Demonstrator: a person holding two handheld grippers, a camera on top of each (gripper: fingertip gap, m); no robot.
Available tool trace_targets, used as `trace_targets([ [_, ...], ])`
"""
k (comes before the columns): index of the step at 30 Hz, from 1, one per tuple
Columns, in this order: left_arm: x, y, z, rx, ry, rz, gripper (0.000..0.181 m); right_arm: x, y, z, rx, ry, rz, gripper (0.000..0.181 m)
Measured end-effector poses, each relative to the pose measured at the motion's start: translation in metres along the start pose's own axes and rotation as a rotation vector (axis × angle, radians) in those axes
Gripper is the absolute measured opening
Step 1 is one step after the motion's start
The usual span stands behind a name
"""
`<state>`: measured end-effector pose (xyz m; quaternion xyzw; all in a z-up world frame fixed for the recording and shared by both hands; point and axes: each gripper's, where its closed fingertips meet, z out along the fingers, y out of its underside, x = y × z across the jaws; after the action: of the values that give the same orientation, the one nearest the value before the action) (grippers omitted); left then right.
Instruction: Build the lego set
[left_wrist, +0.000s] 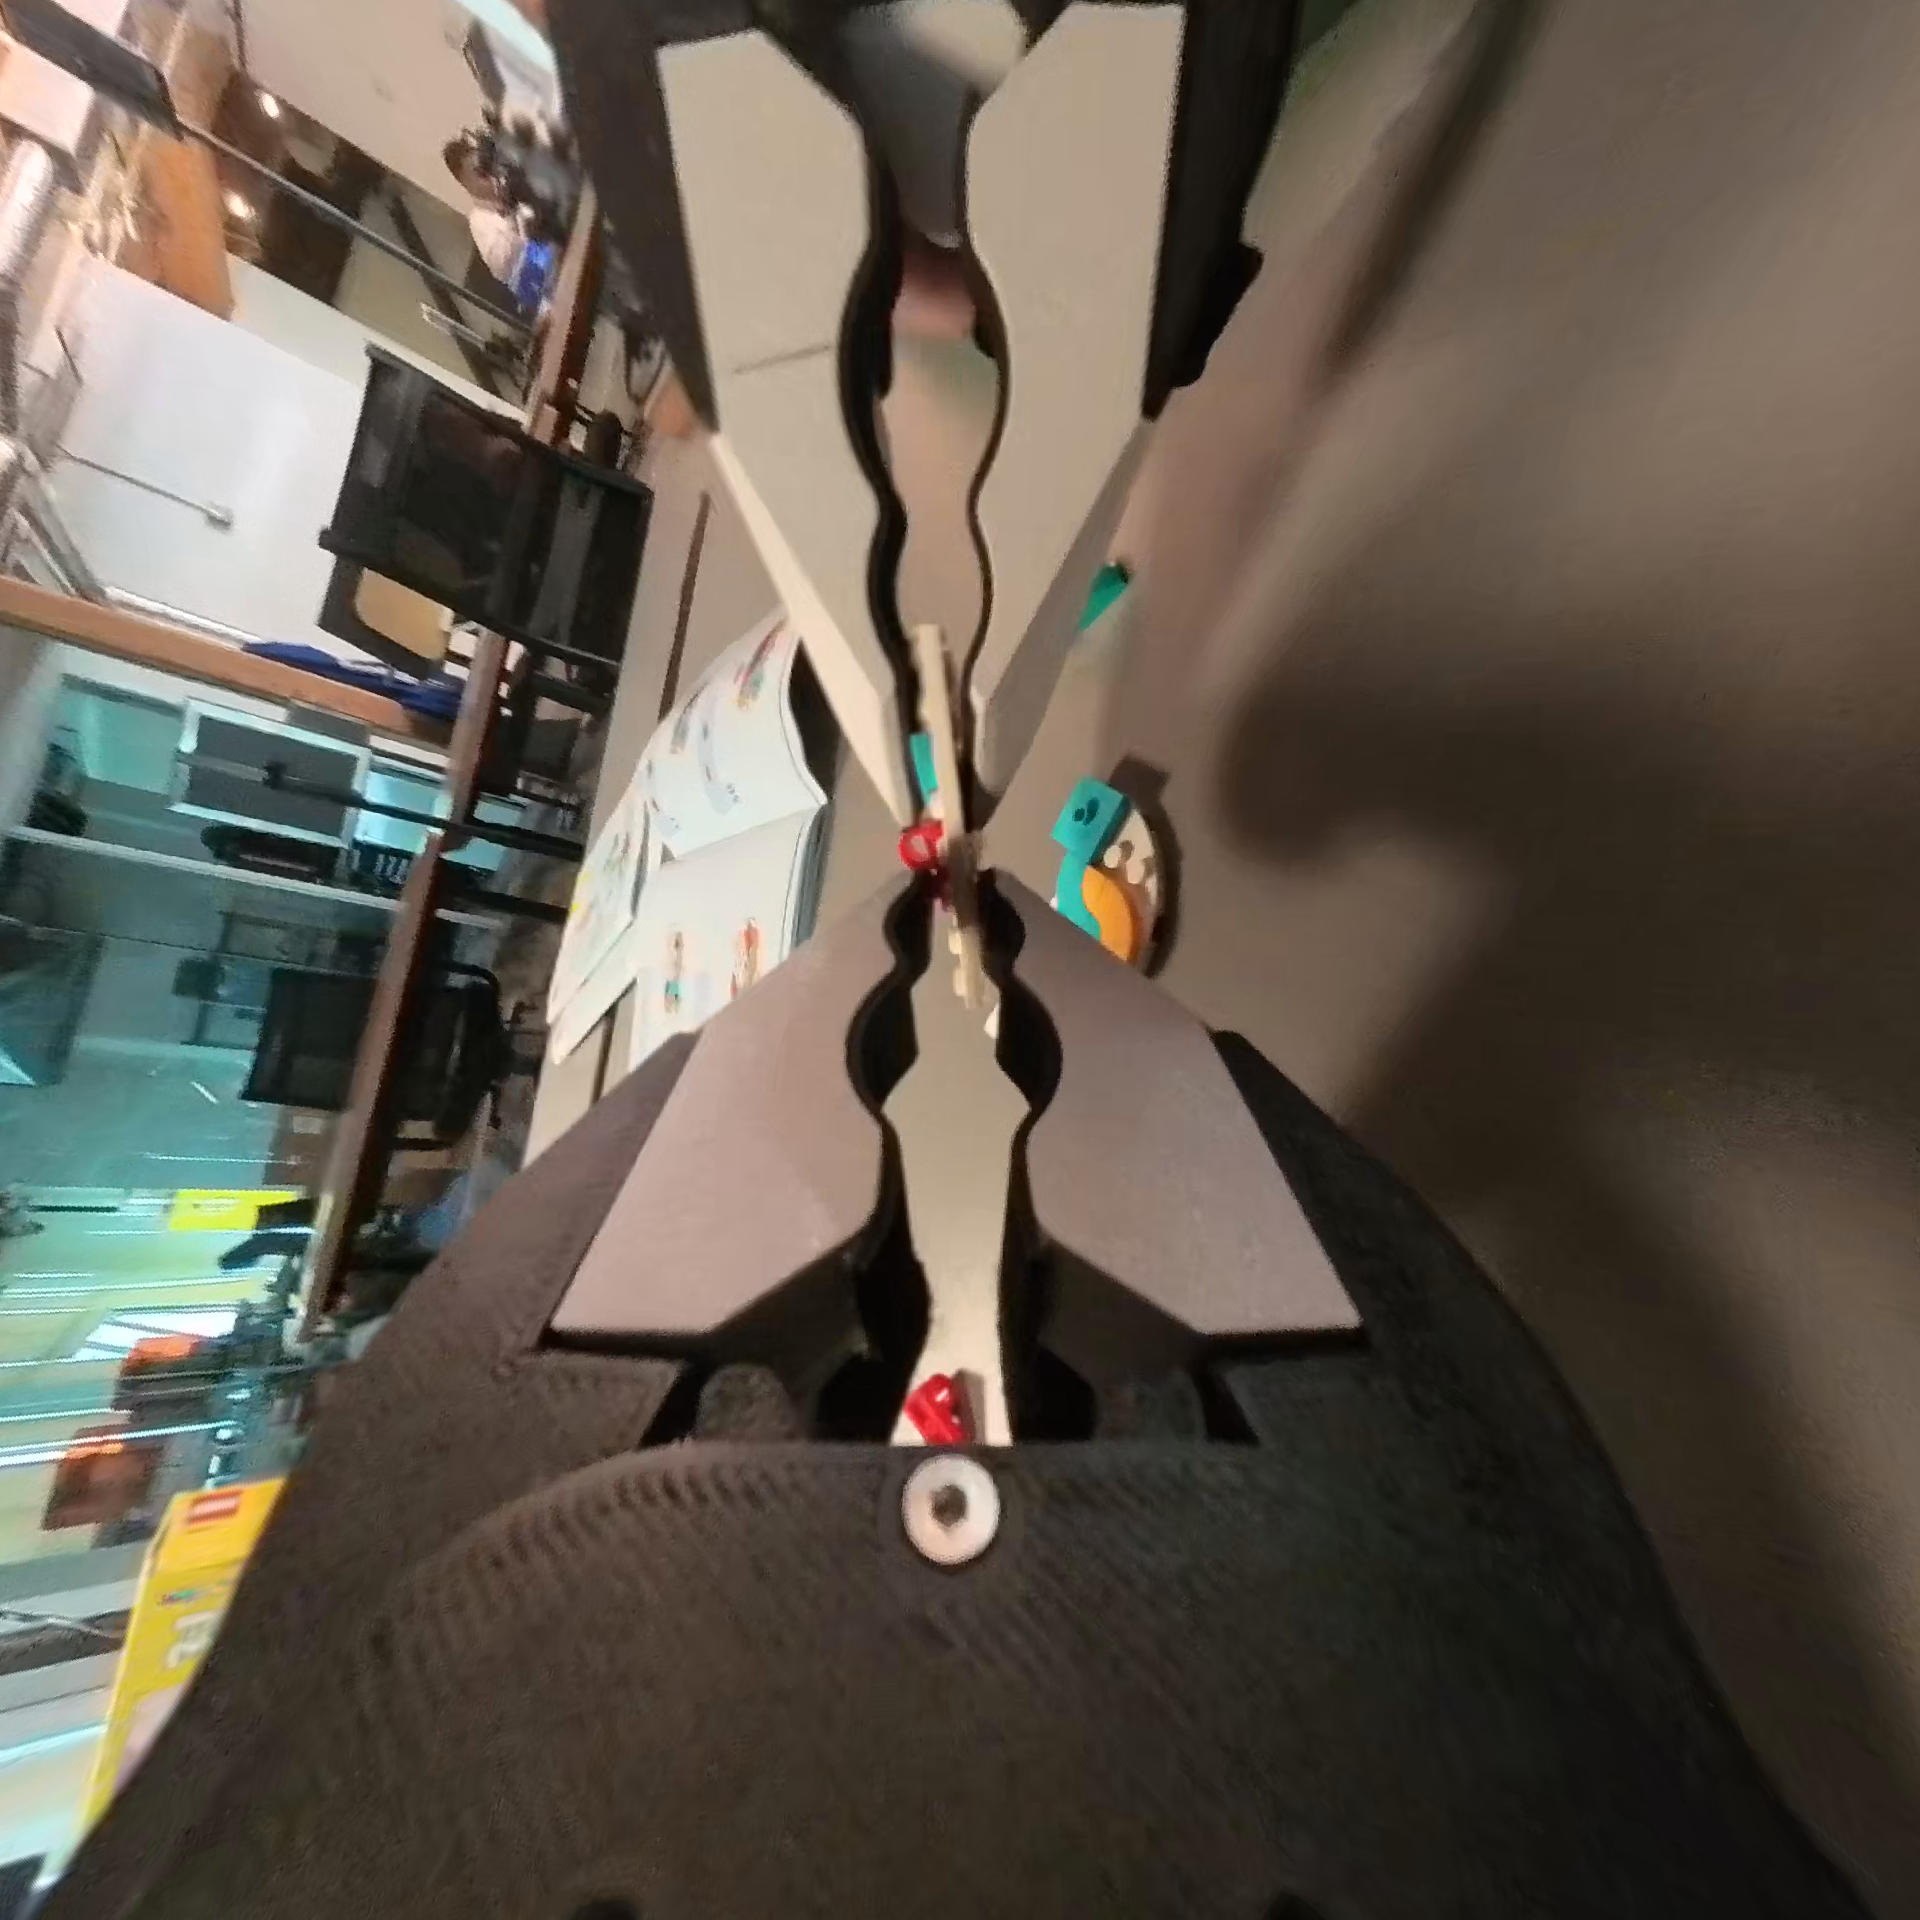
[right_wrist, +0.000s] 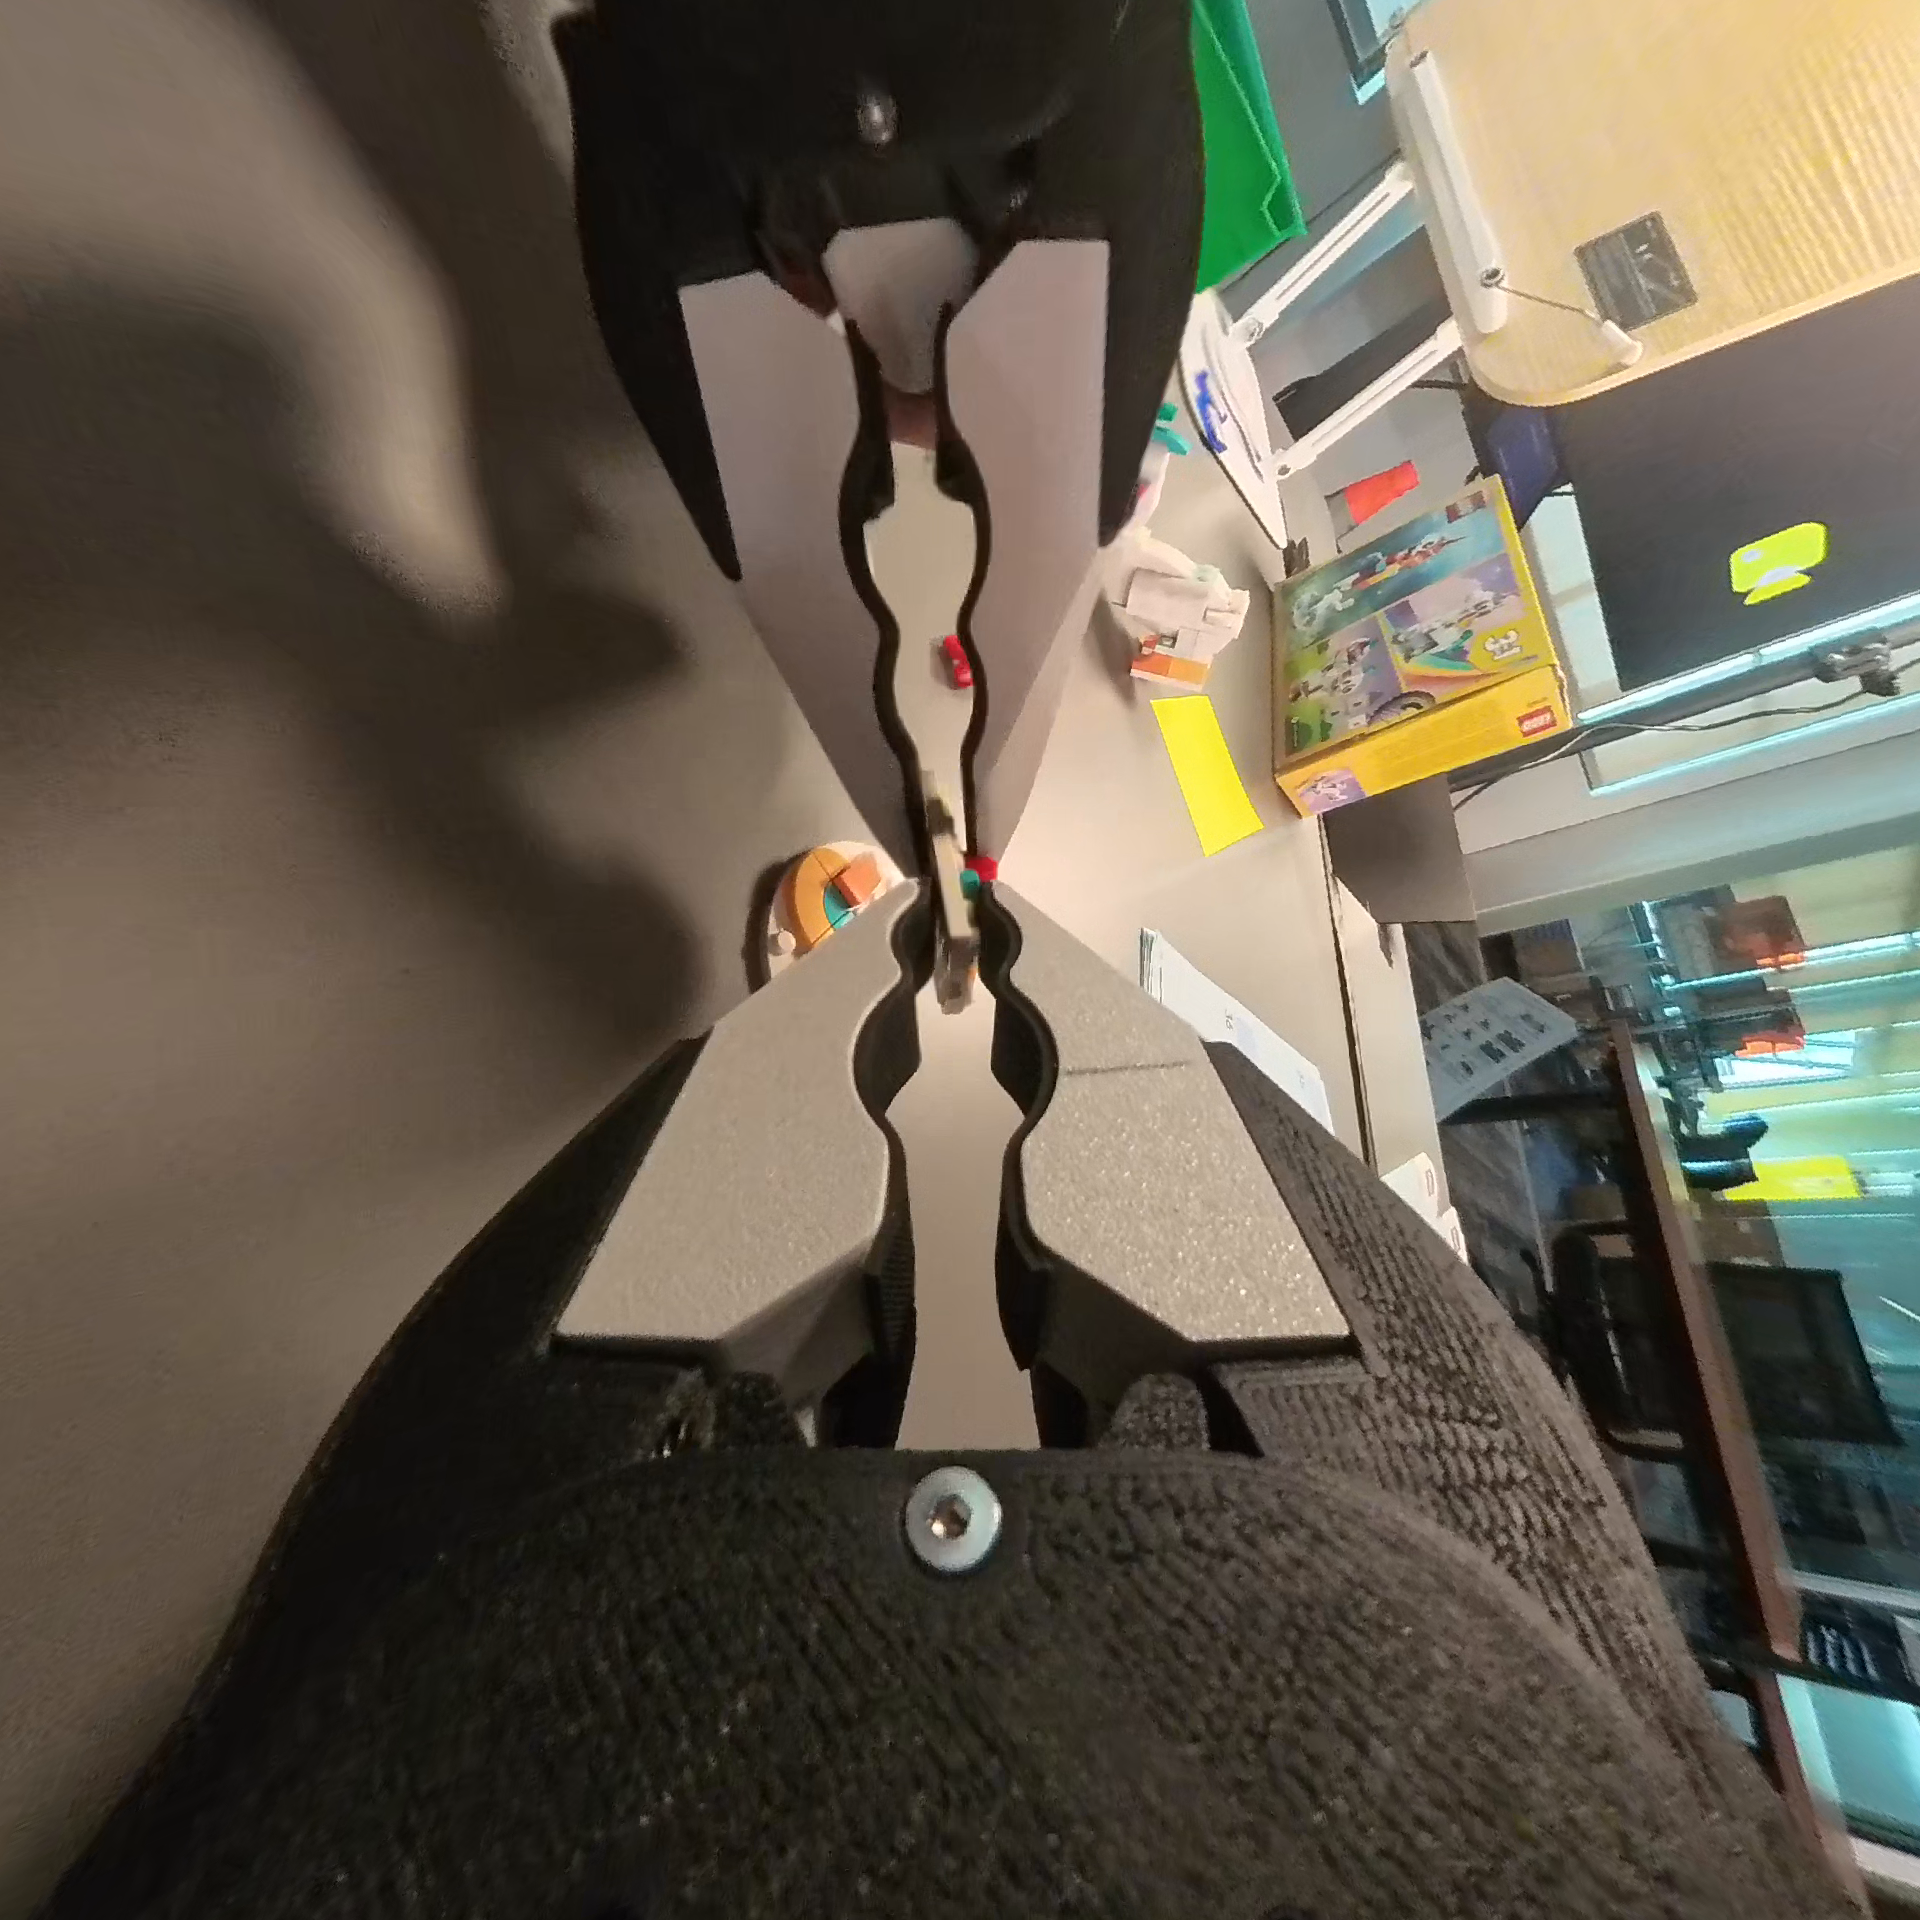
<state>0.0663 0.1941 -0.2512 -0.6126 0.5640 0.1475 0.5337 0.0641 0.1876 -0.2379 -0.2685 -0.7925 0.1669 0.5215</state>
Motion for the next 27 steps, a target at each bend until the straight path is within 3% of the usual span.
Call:
trace_targets([
  [8,0.001,0.003,0.000,-0.025,0.019,0.015,0.007,-0.004,0.000,0.001,-0.006,-0.016,-0.004,0.006],
  [12,-0.004,0.008,0.000,-0.036,-0.008,0.012,0.008,0.001,0.001,-0.003,0.005,0.000,0.003,0.016],
  [19,-0.010,0.008,0.001,-0.006,-0.073,0.005,0.008,0.006,0.003,-0.005,-0.014,0.043,-0.045,0.004],
  [22,-0.022,0.017,0.001,-0.053,-0.115,-0.060,0.026,0.013,0.029,-0.004,-0.154,0.087,-0.089,0.004],
  [25,-0.043,0.035,-0.006,-0.101,-0.179,-0.177,0.027,0.016,0.068,-0.003,-0.362,0.105,-0.170,0.004],
  [27,-0.057,0.047,-0.012,-0.111,-0.211,-0.284,0.026,0.015,0.077,-0.003,-0.411,0.104,-0.198,0.005],
])
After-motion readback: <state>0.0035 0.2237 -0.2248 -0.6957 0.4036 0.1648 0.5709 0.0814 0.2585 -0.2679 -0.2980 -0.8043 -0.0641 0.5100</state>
